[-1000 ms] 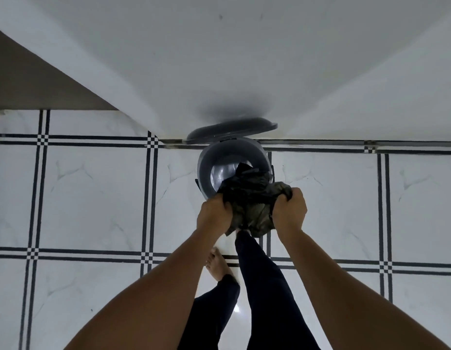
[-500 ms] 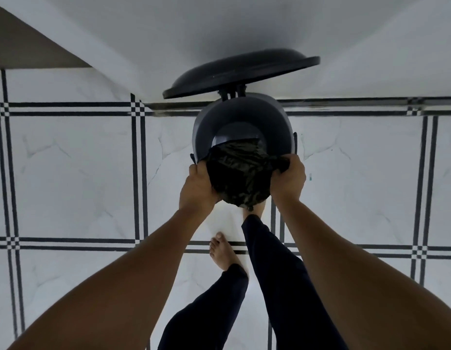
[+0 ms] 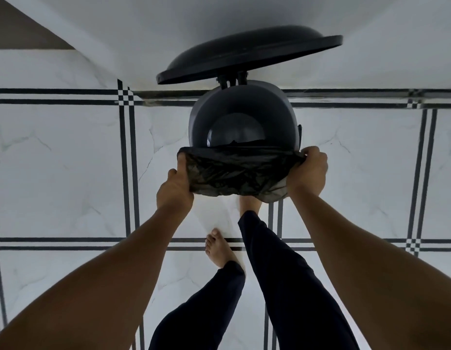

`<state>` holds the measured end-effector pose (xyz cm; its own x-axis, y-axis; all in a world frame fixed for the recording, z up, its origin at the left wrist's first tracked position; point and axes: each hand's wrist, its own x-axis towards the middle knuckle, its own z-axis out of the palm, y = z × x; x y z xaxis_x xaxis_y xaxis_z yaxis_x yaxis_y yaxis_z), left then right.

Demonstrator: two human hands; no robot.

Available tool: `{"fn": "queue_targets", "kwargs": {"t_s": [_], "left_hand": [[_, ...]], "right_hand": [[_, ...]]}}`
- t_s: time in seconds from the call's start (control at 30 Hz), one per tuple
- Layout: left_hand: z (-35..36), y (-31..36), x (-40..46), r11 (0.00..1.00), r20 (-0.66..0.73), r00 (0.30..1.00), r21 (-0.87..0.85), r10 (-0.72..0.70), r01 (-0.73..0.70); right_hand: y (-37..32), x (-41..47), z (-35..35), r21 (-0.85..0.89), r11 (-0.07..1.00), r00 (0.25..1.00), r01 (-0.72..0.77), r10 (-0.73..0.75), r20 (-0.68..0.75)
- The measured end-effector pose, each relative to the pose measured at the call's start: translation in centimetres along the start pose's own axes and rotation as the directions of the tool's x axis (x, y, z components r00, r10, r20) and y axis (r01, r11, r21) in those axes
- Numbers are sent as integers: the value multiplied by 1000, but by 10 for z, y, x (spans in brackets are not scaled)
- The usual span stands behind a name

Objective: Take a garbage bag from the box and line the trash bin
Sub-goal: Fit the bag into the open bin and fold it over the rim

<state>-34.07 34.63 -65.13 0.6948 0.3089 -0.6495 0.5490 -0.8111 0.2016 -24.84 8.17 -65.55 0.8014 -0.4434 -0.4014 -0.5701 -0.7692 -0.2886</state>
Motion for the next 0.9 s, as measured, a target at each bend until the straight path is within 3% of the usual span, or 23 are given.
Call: {"fn": "queue_targets", "kwargs": {"t_s": [0.07, 0.2, 0.3, 0.37, 0.43, 0.53, 0.67, 0.77, 0.9], "left_hand": [[1, -1, 6, 998, -11, 1000, -57, -9, 8], [0, 9, 21, 964, -19, 1000, -267, -21, 16], [-9, 26, 32, 918, -63, 997, -395, -37, 9], [-16, 30, 39, 905, -97, 994, -426, -43, -3], [-21, 28, 44, 918, -107, 993, -397, -40, -6], [-28, 28, 50, 938, -124, 992, -346, -40, -5], [-31, 30, 58, 936, -139, 988, -351, -67, 14], [-34, 34, 61, 924, -132, 988, -382, -81, 25], [-41, 48, 69, 890, -125, 985, -453, -115, 47]], "right_hand": [[2, 9, 1, -67, 992, 994, -108, 109, 19], [4, 26, 0, -8, 966, 959, -259, 258, 119], [-1, 38, -1, -37, 964, 955, -264, 267, 126], [-8, 47, -3, -148, 951, 951, -271, 288, 113], [-10, 53, -4, -218, 947, 959, -236, 264, 107], [-6, 53, -4, -191, 962, 974, -197, 214, 73], [0, 44, -10, 45, 971, 970, -236, 232, 67], [-2, 44, -13, 287, 893, 938, -347, 323, 128], [-29, 42, -18, 660, 532, 824, -530, 508, 252]]}}
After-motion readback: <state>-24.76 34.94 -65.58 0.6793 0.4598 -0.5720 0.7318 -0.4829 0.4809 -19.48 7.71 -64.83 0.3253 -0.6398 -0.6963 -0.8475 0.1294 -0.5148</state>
